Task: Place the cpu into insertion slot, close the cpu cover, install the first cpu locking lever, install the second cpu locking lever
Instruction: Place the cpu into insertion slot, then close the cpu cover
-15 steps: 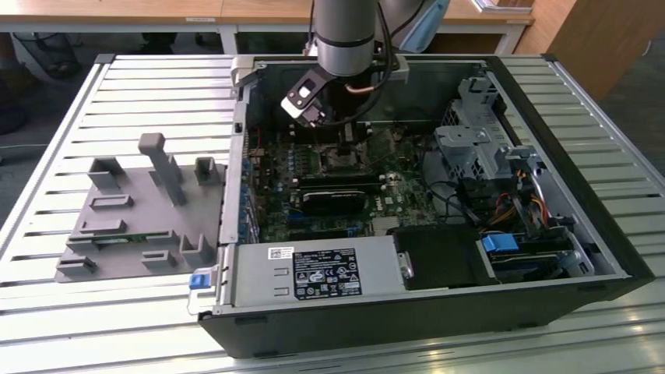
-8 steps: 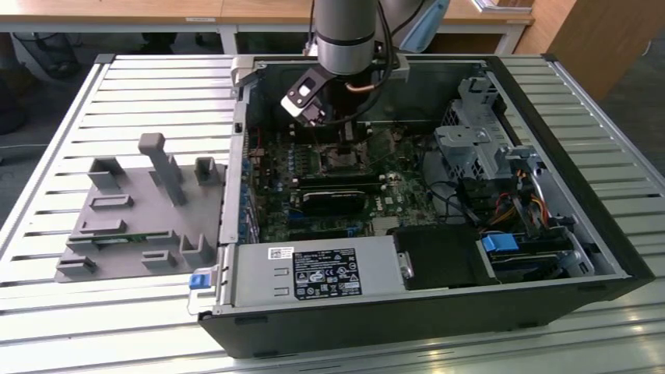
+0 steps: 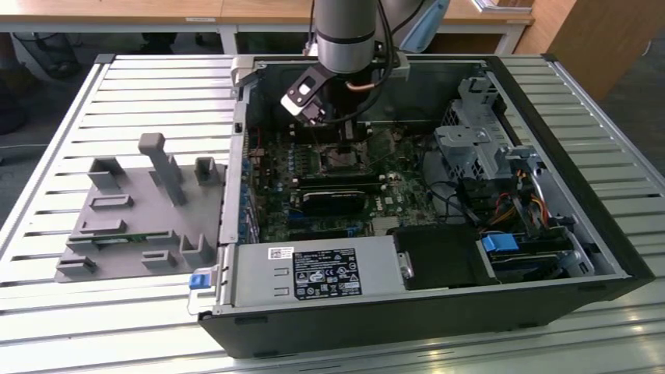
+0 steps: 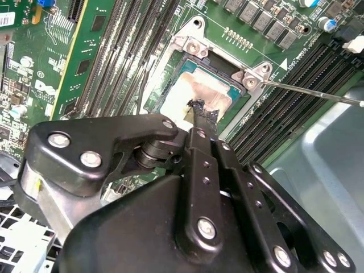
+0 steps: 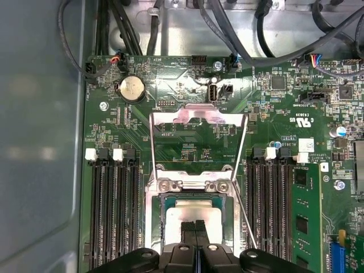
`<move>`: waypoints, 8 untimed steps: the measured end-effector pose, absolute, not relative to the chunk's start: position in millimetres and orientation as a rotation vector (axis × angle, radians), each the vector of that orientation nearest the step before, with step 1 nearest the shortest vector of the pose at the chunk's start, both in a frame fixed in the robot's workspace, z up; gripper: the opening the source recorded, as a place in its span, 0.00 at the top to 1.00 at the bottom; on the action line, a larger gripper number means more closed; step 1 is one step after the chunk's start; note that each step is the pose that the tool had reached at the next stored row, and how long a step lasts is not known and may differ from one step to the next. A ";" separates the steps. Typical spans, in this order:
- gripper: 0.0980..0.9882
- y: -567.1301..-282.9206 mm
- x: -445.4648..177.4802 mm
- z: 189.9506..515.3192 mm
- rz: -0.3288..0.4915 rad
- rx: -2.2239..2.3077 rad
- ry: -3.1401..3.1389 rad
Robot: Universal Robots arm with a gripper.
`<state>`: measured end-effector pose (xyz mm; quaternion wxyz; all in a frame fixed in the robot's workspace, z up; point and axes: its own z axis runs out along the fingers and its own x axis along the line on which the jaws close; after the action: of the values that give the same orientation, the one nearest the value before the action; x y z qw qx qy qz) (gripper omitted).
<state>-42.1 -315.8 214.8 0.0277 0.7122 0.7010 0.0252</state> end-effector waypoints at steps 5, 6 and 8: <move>0.98 -315.8 -42.2 215.7 0.078 2.199 2.164; 0.98 -315.9 -42.2 216.1 0.077 2.199 2.164; 0.98 -315.9 -42.2 216.7 0.077 2.199 2.164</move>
<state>-42.2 -315.9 216.7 0.0277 0.7123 0.7009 0.0251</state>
